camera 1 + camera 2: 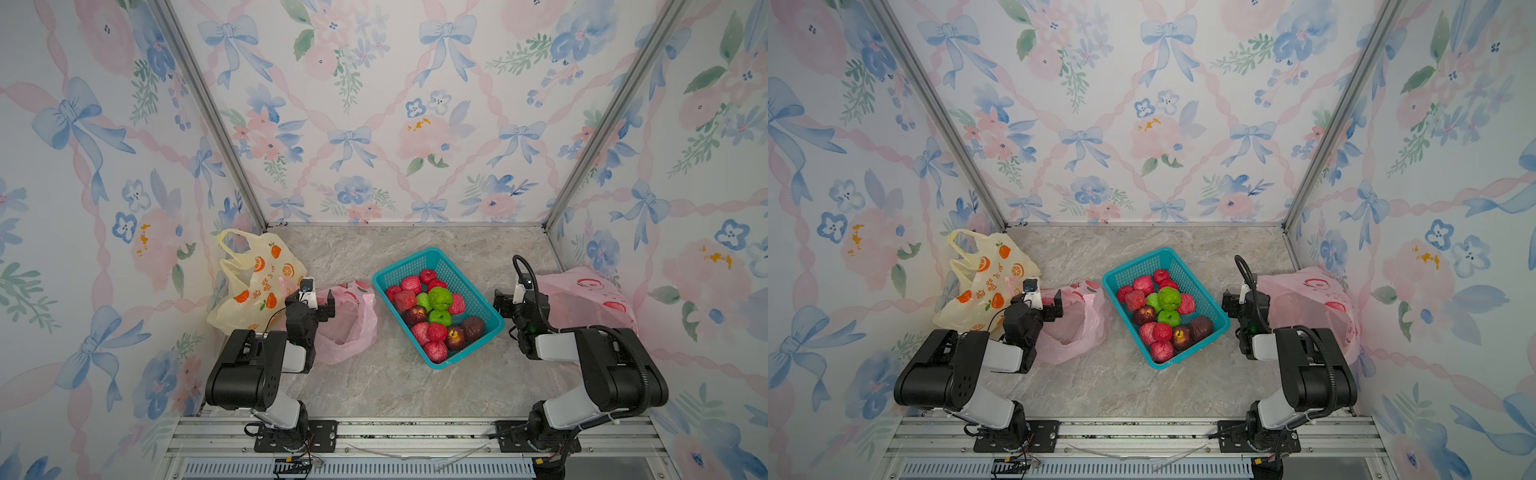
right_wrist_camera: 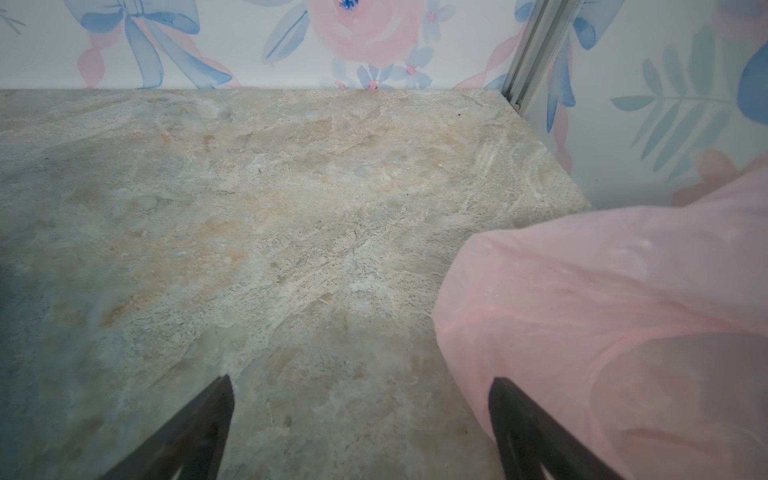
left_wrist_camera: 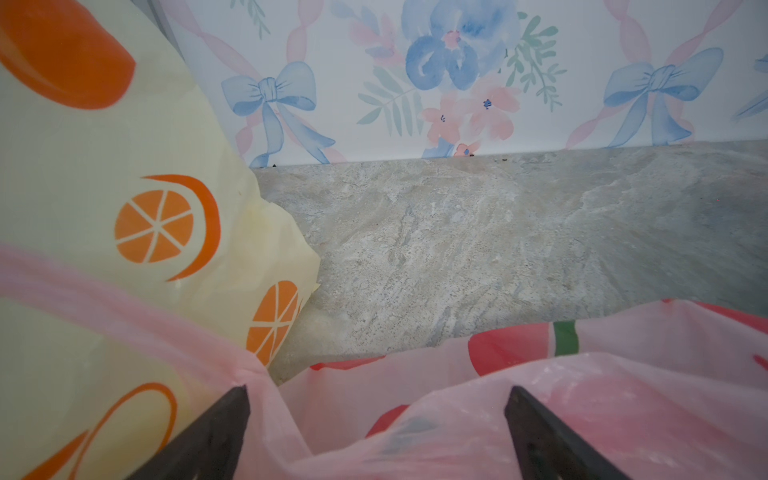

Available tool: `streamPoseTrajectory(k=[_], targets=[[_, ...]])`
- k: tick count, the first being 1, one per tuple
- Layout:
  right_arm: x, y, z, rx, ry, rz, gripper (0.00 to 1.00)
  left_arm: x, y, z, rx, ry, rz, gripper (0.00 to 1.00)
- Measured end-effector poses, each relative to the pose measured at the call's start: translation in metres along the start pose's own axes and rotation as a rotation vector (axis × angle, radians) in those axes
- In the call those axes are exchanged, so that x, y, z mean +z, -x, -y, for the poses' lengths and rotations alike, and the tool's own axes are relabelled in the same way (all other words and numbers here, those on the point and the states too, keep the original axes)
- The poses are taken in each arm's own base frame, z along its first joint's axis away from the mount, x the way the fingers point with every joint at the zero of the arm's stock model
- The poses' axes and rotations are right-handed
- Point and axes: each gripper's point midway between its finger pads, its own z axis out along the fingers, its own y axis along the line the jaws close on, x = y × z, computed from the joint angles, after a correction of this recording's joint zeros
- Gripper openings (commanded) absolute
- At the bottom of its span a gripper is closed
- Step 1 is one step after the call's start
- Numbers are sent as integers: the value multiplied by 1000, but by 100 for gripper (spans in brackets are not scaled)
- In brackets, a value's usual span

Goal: Untie the knot of a plastic bag & take out the apple
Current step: Reset both arms

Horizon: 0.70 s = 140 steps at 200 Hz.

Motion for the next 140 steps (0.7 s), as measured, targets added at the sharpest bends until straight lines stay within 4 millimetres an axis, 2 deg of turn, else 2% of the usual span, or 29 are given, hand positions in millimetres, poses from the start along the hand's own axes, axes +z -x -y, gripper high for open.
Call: streamPoseTrajectory(k=[38,140], targets=[[-1,3,-12,-25,15,13,96,0,-1,0,0,0,-6,98],[-2,4,-11,-28,8,18,96,0,-1,1,1,0,-6,98]])
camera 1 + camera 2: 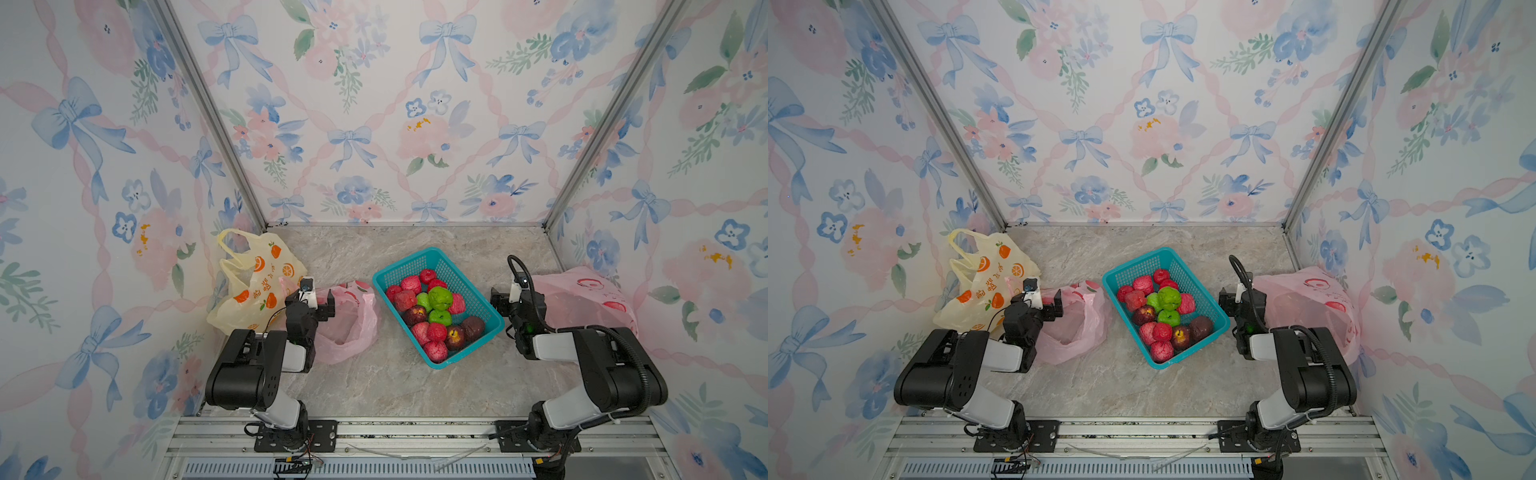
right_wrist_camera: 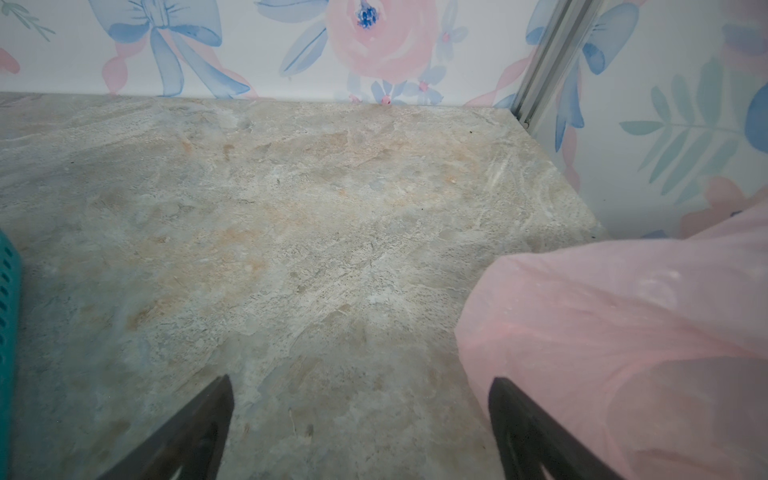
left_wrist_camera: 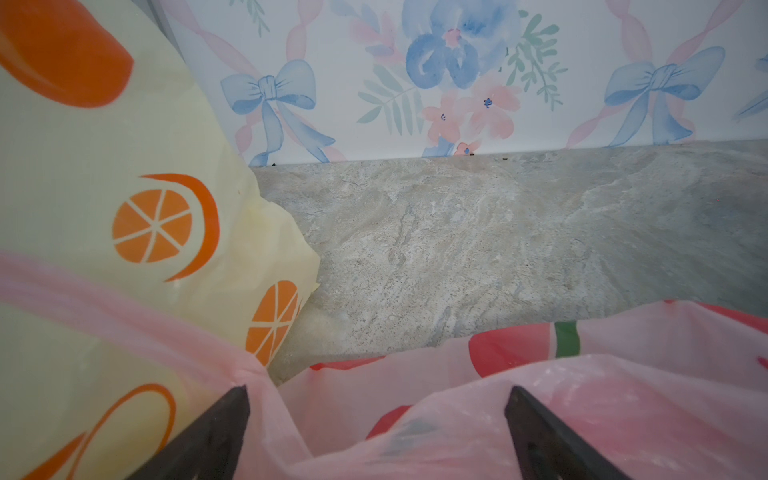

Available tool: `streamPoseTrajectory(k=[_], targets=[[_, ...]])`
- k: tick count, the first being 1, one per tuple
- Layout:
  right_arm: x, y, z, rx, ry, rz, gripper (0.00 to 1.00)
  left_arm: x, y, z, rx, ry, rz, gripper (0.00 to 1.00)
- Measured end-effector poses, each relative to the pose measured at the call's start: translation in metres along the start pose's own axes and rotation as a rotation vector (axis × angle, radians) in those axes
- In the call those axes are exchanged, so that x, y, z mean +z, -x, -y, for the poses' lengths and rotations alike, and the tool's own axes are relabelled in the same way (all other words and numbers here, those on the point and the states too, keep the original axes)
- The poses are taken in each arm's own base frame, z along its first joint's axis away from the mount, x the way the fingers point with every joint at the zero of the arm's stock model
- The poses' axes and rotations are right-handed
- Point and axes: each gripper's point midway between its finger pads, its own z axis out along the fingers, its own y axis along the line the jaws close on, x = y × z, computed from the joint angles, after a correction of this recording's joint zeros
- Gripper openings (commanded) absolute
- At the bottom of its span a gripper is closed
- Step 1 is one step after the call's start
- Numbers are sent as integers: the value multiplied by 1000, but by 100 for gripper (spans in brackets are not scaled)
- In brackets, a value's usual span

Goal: Untie the knot of a plastic bag & take out the apple
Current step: Reset both arms

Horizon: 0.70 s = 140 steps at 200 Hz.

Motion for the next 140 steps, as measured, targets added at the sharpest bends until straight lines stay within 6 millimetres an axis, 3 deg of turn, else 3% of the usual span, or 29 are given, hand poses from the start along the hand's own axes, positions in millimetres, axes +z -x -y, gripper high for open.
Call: streamPoseTrajectory(k=[140], targets=[[0,2,-2,-4,34,10,96,0,-1,-2,-3,0,-6,98]])
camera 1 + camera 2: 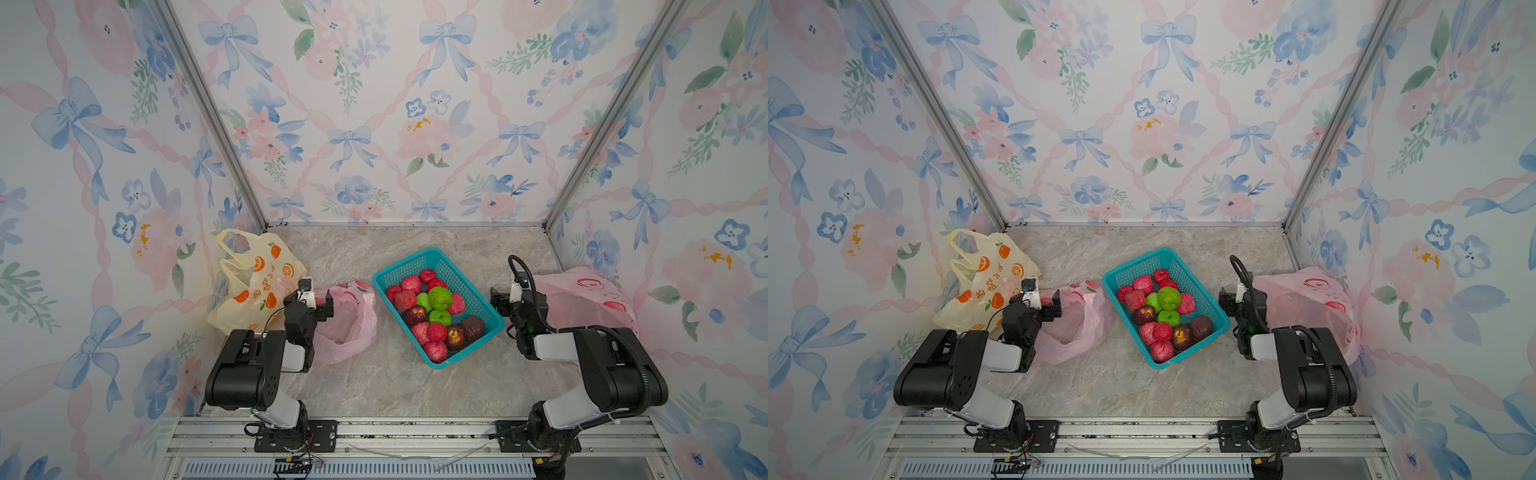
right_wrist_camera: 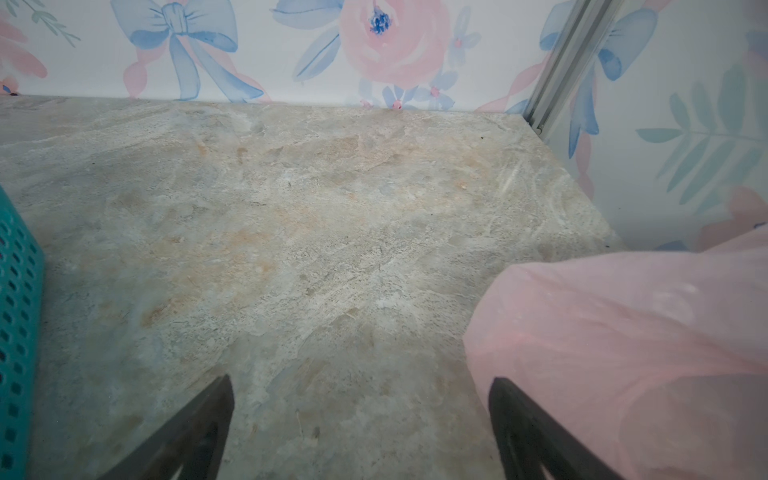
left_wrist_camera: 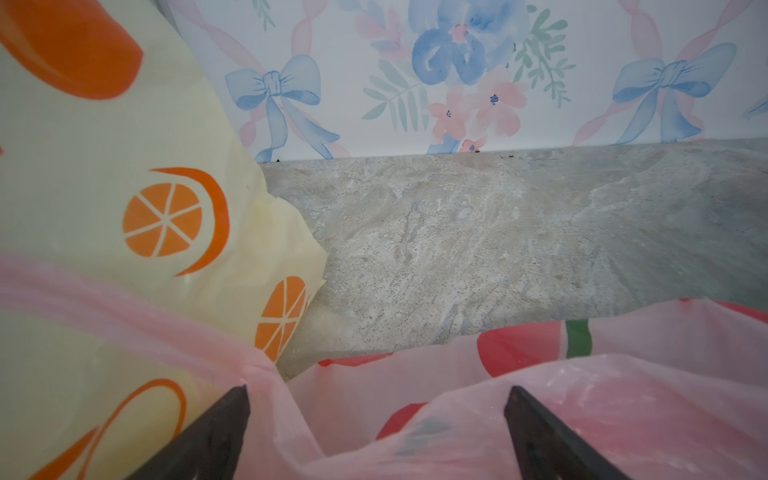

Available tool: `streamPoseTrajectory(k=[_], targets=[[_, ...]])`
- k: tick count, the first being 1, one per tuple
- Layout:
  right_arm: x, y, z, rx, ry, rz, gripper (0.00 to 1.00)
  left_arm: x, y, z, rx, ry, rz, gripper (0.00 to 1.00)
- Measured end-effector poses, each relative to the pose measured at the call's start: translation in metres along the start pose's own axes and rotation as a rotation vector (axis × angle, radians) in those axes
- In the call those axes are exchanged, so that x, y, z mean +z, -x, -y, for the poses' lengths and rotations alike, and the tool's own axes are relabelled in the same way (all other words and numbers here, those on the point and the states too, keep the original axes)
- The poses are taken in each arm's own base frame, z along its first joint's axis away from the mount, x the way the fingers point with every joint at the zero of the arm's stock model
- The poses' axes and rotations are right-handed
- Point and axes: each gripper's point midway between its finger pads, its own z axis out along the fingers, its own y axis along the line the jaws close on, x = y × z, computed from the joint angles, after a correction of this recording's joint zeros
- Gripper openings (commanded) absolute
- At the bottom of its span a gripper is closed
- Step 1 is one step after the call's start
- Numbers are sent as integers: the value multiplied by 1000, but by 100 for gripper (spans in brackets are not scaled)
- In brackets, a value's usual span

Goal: Untie the knot of a plastic bag & take out the apple
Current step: Reset both arms

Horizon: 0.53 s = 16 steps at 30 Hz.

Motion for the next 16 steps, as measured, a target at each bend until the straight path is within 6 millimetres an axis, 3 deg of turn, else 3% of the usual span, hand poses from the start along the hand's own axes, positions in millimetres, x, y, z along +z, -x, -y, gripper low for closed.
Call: streamPoseTrajectory(k=[16], targets=[[0,0,-4,-5,15,-1,96,0,0,4,3,-11,1,98]])
